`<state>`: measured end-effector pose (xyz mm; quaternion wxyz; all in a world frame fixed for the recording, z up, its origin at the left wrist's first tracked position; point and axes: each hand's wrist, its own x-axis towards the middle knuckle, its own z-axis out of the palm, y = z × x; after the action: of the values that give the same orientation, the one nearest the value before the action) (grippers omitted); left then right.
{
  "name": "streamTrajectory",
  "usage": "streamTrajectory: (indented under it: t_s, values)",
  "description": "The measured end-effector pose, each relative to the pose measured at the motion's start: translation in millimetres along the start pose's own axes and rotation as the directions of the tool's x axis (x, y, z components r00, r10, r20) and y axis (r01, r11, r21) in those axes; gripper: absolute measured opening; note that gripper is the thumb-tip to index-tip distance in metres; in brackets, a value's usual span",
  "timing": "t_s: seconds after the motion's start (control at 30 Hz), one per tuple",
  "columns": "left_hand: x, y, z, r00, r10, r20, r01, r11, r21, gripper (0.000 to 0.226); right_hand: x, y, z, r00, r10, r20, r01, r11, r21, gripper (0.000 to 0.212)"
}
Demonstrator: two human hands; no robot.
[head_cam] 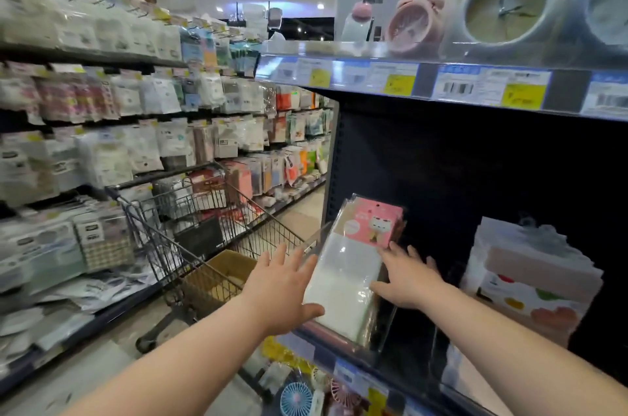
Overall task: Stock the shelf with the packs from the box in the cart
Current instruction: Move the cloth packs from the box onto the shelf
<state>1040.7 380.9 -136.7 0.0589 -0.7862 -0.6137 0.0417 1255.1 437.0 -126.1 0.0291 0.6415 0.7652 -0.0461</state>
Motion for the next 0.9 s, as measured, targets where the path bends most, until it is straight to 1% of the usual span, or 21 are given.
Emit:
streamTrajectory:
  t_s: [0.07, 0.17, 0.23, 0.37, 0.47, 0.53, 0.6, 0.67, 0.7, 0.73, 0.77, 0.8, 0.83, 0.87, 0.9]
  values:
    - [23, -8, -5, 1.000, 0.023, -0.012, -0.023, 1.000, 0.007, 0.088, 25, -3, -1, 1.000, 0.017, 0.014, -0.017, 1.000, 0.024, 0.081]
    - [60, -12, -8, 0.997, 0.068, -0.034, -0.069, 0.997, -0.021, 0.088, 55, 0, 1, 0.999, 0.048, -0.021, -0.047, 0.997, 0.058, 0.084]
    - [84, -12, -2, 0.995, 0.091, -0.035, -0.093, 0.994, -0.059, 0.088, 71, 2, 8, 0.996, 0.085, -0.028, -0.080, 0.988, 0.130, 0.088]
    - [123, -6, 17, 0.991, 0.129, 0.023, -0.125, 0.984, -0.129, 0.091, 88, 4, 24, 0.990, 0.142, -0.024, -0.131, 0.955, 0.267, 0.097]
    - [146, -3, 26, 0.987, 0.155, 0.051, -0.143, 0.974, -0.177, 0.099, 95, 4, 31, 0.976, 0.207, -0.067, -0.167, 0.908, 0.384, 0.108]
    - [161, -2, 27, 0.988, 0.143, 0.051, -0.122, 0.948, -0.294, 0.102, 103, 4, 36, 0.957, 0.256, -0.136, -0.157, 0.852, 0.500, 0.117]
    - [179, -3, 29, 0.992, 0.114, 0.059, -0.076, 0.890, -0.449, 0.101, 108, 4, 37, 0.932, 0.326, -0.160, -0.157, 0.759, 0.632, 0.125]
    - [197, -3, 33, 0.996, 0.086, 0.035, -0.051, 0.819, -0.572, 0.104, 111, 4, 38, 0.906, 0.415, -0.089, -0.196, 0.596, 0.778, 0.132]
    - [205, -3, 34, 0.998, 0.062, 0.017, -0.037, 0.766, -0.642, 0.106, 117, 6, 43, 0.890, 0.456, -0.033, -0.235, 0.519, 0.822, 0.136]
    - [213, -3, 34, 0.999, 0.027, 0.019, -0.006, 0.705, -0.709, 0.103, 121, 8, 47, 0.879, 0.476, -0.020, -0.234, 0.469, 0.852, 0.137]
    - [220, -3, 34, 1.000, 0.000, 0.026, 0.020, 0.631, -0.775, 0.094, 124, 10, 50, 0.868, 0.496, -0.010, -0.241, 0.440, 0.865, 0.133]
    - [227, -4, 34, 0.999, -0.021, 0.048, 0.052, 0.546, -0.836, 0.079, 128, 10, 52, 0.864, 0.504, -0.019, -0.222, 0.413, 0.883, 0.121]
    - [231, -5, 33, 0.996, -0.025, 0.087, 0.089, 0.452, -0.888, 0.064, 127, 8, 51, 0.863, 0.506, -0.013, -0.208, 0.378, 0.902, 0.103]
    - [234, -5, 34, 0.991, -0.020, 0.130, 0.129, 0.361, -0.924, 0.056, 127, 3, 49, 0.876, 0.482, -0.001, -0.181, 0.333, 0.925, 0.089]
    - [236, -4, 36, 0.987, -0.012, 0.160, 0.156, 0.284, -0.946, 0.053, 127, 1, 48, 0.885, 0.465, 0.013, -0.168, 0.295, 0.941, 0.086]
